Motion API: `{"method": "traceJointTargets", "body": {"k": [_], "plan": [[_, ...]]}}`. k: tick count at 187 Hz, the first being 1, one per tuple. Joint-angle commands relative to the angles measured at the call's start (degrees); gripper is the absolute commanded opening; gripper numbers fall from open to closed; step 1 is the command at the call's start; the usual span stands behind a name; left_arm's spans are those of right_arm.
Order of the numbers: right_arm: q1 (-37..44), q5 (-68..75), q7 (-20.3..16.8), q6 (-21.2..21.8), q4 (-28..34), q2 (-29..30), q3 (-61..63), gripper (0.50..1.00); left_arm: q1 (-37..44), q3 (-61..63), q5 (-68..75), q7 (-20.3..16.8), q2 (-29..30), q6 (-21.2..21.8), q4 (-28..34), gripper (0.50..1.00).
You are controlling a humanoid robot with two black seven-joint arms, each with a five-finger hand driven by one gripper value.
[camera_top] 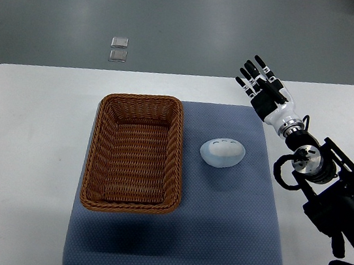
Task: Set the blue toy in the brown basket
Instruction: 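Move the right hand down over the white egg-shaped toy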
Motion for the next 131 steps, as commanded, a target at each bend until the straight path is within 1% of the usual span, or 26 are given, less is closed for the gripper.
{"method": "traceJointTargets", "body": {"k": [1, 59, 75, 99, 107, 114, 131], "plan": [[0.00, -0.05, 0.00, 0.00, 0.00, 0.00, -0.01, 0.903, -0.05, -0.08, 0.00, 0.00, 0.00, 0.00, 0.07, 1.000], [0.97, -1.72, -0.44, 0.88, 0.61, -0.53, -2.30, 0.903, 0.03, -0.17, -0.09, 0.00, 0.00, 0.00, 0.07, 1.000], [2.73, -4.26, -0.62, 1.58, 2.72, -1.93, -5.90, 0.903, 0.03, -0.17, -0.09, 0.00, 0.00, 0.00, 0.07, 1.000], [7.12, -13.84, -0.88, 2.73, 7.38, -8.79, -15.30, 0.903, 0.03, -0.34, -0.09, 0.00, 0.00, 0.00, 0.07, 1.000], [10.02, -17.62, -1.14, 3.25, 8.96, -11.43, -19.79, 0.903, 0.03, -0.34, -0.09, 0.00, 0.00, 0.00, 0.07, 1.000], [13.70, -20.78, -2.11, 3.95, 9.93, -14.06, -25.22, 0.903, 0.03, -0.34, -0.09, 0.00, 0.00, 0.00, 0.07, 1.000], [22.32, -23.34, -4.13, 5.80, 11.16, -19.60, -37.80, 0.903, 0.03, -0.26, -0.09, 0.00, 0.00, 0.00, 0.07, 1.000]]}}
